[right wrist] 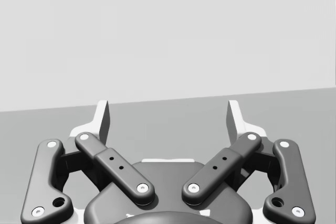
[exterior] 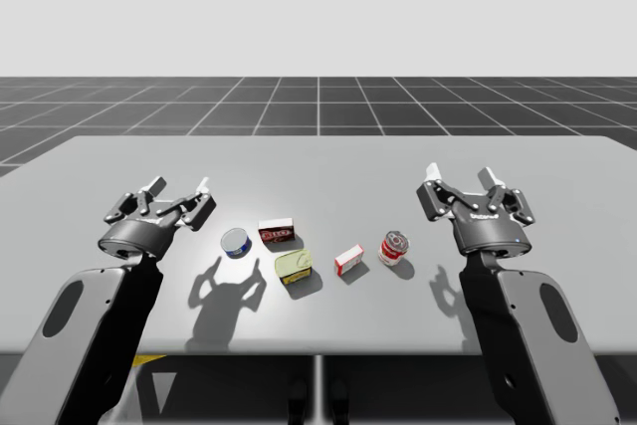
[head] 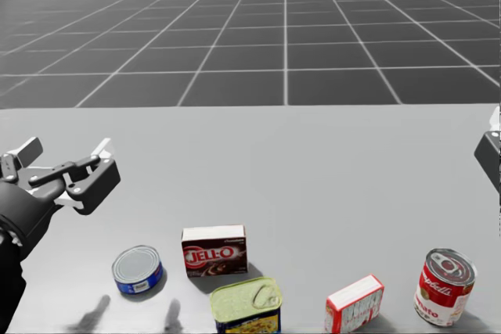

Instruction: Grasp the tuna can and hold it up.

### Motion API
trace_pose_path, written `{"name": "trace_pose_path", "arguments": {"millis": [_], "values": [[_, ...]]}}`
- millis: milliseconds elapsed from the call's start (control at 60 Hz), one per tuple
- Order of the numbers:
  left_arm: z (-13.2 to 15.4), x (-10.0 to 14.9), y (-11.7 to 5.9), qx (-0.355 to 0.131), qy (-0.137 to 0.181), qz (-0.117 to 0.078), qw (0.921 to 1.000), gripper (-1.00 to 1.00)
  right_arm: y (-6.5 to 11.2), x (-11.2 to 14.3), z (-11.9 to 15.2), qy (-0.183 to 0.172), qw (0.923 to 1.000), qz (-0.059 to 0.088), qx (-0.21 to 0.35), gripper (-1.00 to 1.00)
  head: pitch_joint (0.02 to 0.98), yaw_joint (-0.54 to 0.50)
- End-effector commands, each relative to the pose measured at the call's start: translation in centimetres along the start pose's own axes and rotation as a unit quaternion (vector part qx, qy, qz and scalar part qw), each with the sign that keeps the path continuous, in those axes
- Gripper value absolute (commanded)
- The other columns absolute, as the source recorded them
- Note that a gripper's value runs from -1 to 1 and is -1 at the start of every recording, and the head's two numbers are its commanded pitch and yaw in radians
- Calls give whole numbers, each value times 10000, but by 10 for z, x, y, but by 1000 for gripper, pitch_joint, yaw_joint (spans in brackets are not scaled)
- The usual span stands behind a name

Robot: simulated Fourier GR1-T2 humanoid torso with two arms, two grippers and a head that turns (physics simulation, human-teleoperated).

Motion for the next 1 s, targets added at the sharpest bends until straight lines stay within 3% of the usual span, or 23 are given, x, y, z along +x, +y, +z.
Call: {"name": "trace_pose_path", "arguments": {"millis": [17, 150, 350, 683, 733, 783, 883, 950, 1000], "values": [[0, 0, 1, 2, -8, -32, 10000, -1000, 1, -1, 0, 11, 10000, 51, 32, -1000, 631, 140], [-1, 0, 2, -35, -4, -80, 10000, -1000, 3, -1, 0, 19, 9999, 119, 75, -1000, 728, 227], [-1, -1, 1, -110, -8, -117, 9999, -1000, 7, -4, 1, 35, 9997, 205, 123, -1000, 799, 307], [2, -2, -13, -389, 187, -244, 9988, -1000, 8, -5, 2, 62, 9996, 247, 129, -1000, 813, 336], [5, 4, -17, -498, 252, -154, 9983, -1000, 8, -5, 2, 63, 9996, 253, 113, -1000, 808, 333], [10, 8, -19, -519, 256, -231, 9981, -1000, 7, -6, 2, 85, 9996, 255, 93, -1000, 807, 331], [22, 16, -21, -849, 450, -324, 9948, -1000, 7, -6, 2, 89, 9996, 254, 78, -1000, 803, 331], [30, 19, -19, -1162, 591, -222, 9912, -1000, 8, -7, 2, 92, 9996, 271, 83, -1000, 804, 333], [36, 22, -18, -1345, 694, -275, 9881, -1000, 8, -8, 1, 92, 9995, 294, 76, -1000, 803, 335]]}}
